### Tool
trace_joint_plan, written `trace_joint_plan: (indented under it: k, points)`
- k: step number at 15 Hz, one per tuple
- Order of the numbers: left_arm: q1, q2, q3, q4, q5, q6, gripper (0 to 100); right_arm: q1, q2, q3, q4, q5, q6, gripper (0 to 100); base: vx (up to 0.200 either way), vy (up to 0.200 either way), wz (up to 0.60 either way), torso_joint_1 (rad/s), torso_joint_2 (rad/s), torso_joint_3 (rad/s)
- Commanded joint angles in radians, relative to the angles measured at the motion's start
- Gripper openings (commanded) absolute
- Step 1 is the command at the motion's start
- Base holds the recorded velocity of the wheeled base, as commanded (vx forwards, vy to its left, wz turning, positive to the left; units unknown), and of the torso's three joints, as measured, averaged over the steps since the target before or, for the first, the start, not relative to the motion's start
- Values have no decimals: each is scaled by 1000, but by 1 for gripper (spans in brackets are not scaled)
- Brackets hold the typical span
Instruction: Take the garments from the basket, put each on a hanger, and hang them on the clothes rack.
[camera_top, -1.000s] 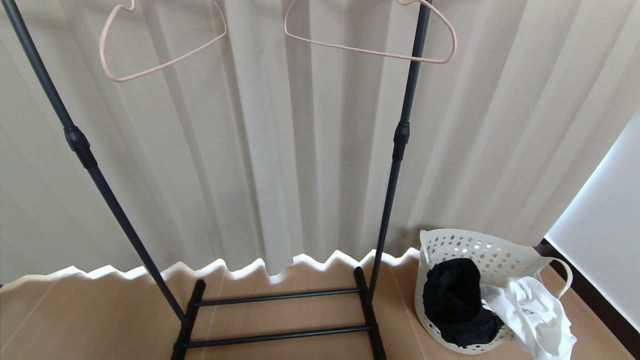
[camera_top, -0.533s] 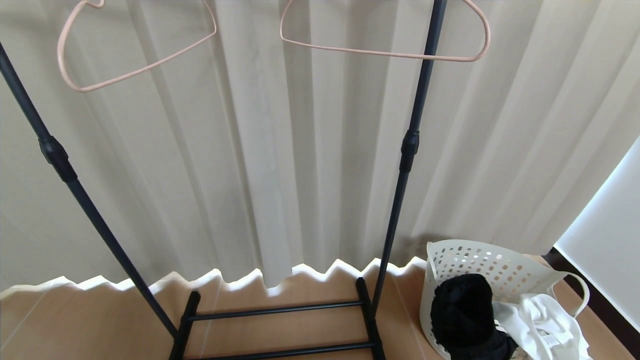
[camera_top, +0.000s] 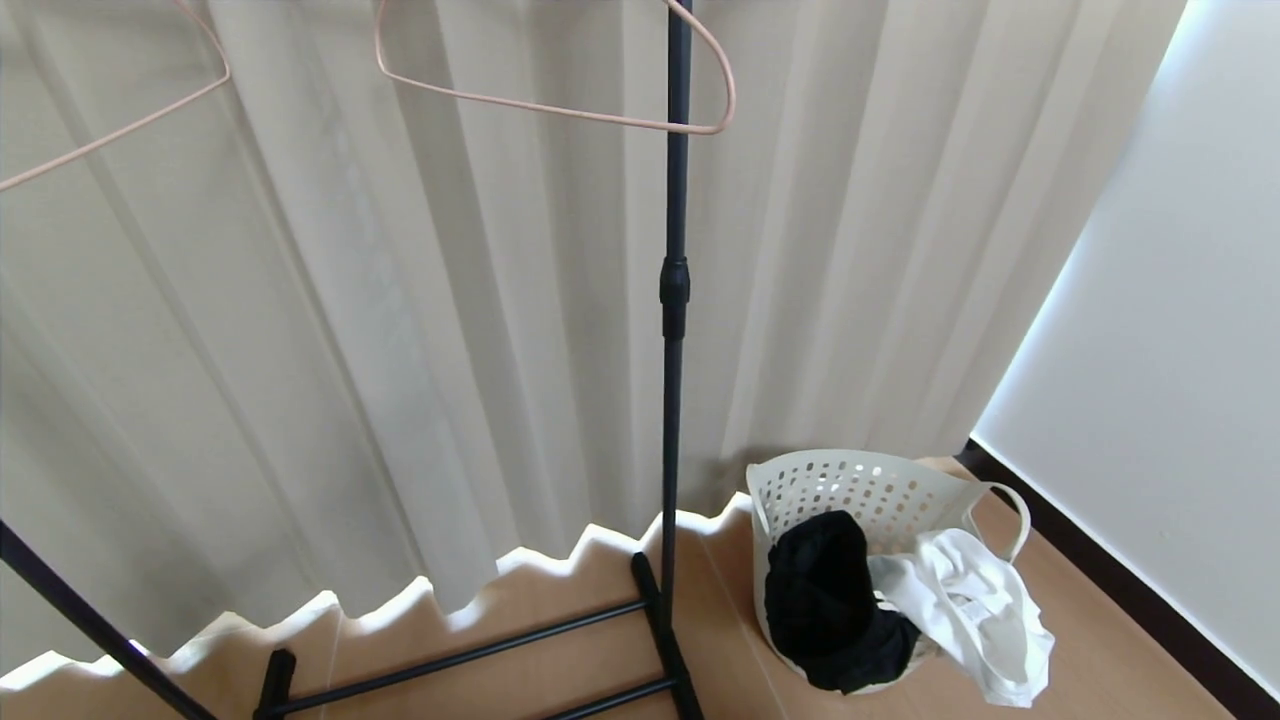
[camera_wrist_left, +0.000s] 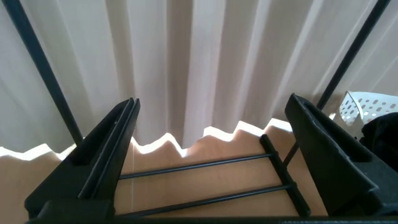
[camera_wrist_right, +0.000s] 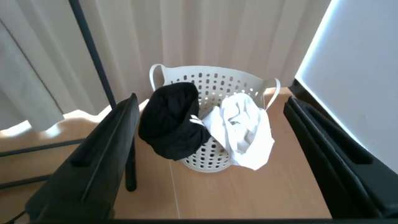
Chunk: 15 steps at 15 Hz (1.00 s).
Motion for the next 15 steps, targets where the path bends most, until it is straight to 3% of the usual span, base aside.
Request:
trace_joint_plan:
  k: [1,4,7,10,15]
  points:
    - [-1,1,0,0,1,-1,100,0,0,0,-1,1,0,100,0,0,0,0,0,0]
    - [-1,1,0,2,1,-1,100,0,0,0,-1,1,0,100,0,0,-600,-1,4,4]
    - [-1,1,0,2,1,-1,100,0,0,0,-1,1,0,100,0,0,0,0,0,0]
    - [-1,1,0,2,-1,-1,100,0,0,0,-1,1,0,100,200,-200,0,1,2,-1]
    - [-1,1,0,-1,-1,12,100,0,0,0,-1,-1,1,100,0,0,0,0,0,0]
